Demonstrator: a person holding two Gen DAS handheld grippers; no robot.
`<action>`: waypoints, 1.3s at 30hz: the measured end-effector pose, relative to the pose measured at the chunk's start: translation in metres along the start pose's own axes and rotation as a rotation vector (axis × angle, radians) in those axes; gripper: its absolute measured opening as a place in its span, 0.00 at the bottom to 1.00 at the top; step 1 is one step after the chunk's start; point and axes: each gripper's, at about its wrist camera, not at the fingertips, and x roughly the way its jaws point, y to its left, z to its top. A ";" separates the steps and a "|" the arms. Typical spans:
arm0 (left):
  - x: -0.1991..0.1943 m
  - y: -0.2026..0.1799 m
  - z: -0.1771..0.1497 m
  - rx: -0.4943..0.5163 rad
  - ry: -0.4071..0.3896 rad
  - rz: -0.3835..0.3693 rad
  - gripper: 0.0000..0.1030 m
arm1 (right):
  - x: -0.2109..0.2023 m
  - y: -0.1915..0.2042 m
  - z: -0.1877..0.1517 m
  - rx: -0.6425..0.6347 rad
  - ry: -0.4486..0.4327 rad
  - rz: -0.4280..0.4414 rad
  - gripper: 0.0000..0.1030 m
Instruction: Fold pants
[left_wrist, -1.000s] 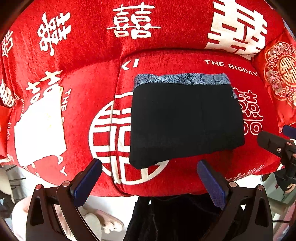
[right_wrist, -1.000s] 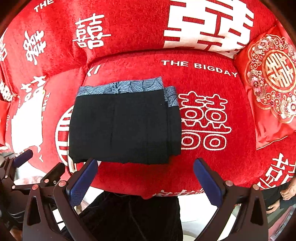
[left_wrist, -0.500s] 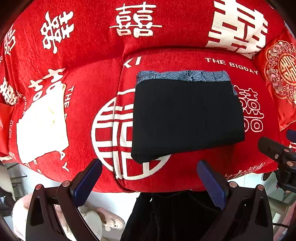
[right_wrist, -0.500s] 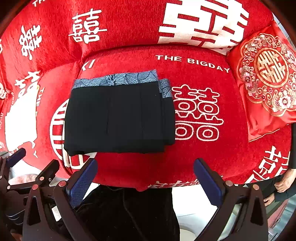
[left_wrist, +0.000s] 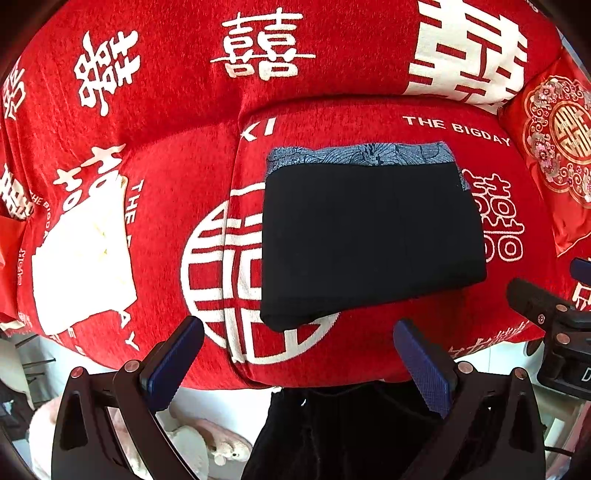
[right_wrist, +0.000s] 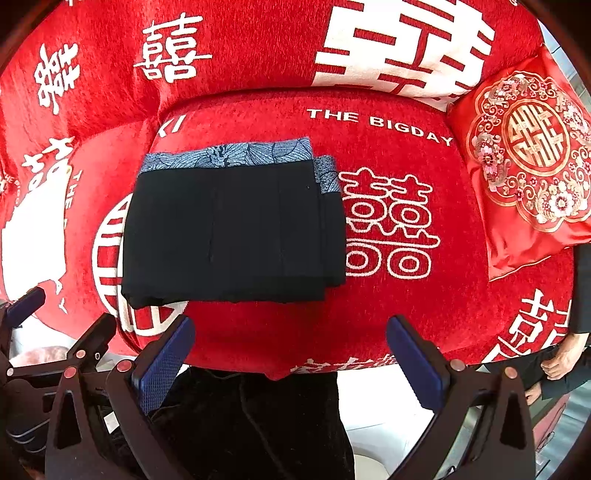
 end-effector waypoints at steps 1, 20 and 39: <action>0.000 0.000 0.000 0.000 0.000 -0.001 1.00 | 0.000 0.000 0.000 0.002 0.000 0.000 1.00; 0.000 0.004 0.004 0.011 -0.006 -0.010 1.00 | -0.001 0.008 0.006 0.009 0.006 -0.012 1.00; 0.010 0.007 0.012 0.002 0.005 -0.031 1.00 | 0.008 0.009 0.007 0.024 0.017 -0.011 1.00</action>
